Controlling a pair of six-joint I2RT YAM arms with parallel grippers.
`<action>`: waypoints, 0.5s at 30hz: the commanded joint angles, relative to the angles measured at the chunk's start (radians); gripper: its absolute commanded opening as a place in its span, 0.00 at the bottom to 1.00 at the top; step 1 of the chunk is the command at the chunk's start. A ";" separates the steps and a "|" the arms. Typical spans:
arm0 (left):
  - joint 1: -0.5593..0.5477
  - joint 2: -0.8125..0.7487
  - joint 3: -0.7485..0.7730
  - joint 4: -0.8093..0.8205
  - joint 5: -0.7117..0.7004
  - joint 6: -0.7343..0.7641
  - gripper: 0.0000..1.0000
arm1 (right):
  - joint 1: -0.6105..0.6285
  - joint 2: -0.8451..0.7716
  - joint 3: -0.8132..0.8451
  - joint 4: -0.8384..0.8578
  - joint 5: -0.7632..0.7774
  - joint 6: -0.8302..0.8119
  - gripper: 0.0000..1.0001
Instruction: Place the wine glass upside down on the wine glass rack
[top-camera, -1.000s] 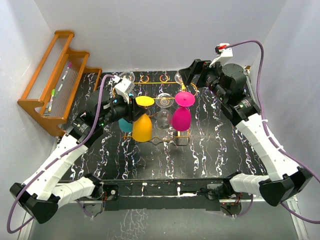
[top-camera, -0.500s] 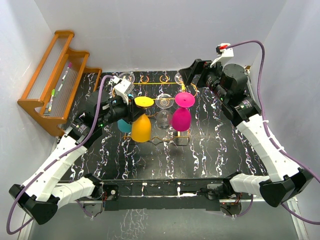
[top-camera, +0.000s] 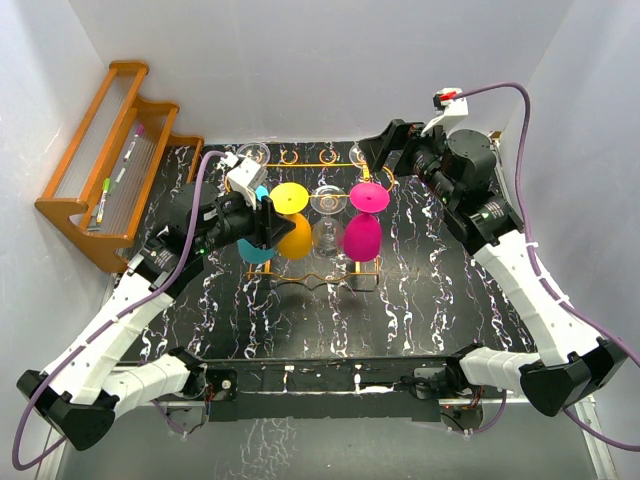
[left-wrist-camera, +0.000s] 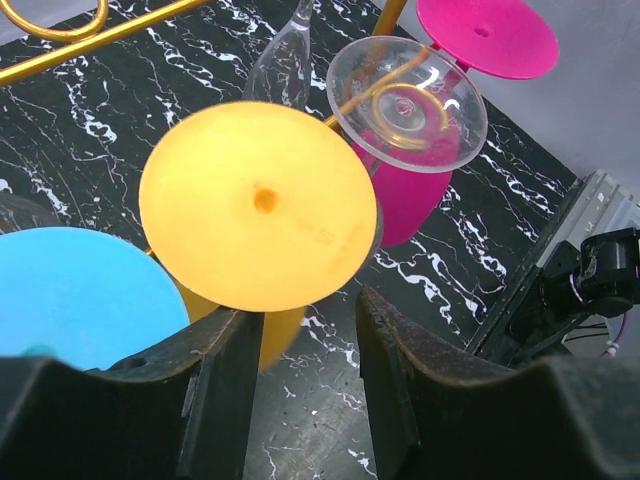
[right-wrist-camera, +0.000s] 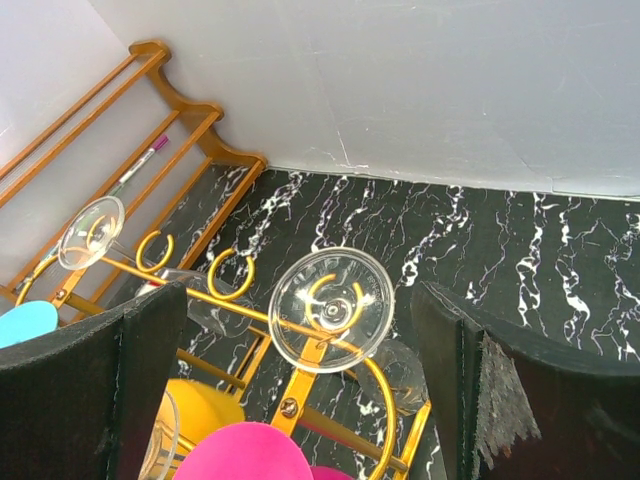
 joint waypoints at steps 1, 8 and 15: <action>-0.001 -0.025 0.027 0.010 -0.002 0.010 0.39 | -0.003 -0.035 -0.012 0.069 -0.010 0.012 0.98; 0.001 -0.026 0.050 -0.019 0.034 0.019 0.37 | -0.002 -0.039 -0.015 0.069 -0.011 0.013 0.98; 0.001 -0.049 0.102 -0.102 0.110 0.082 0.52 | -0.002 -0.031 0.002 0.020 0.016 0.007 0.98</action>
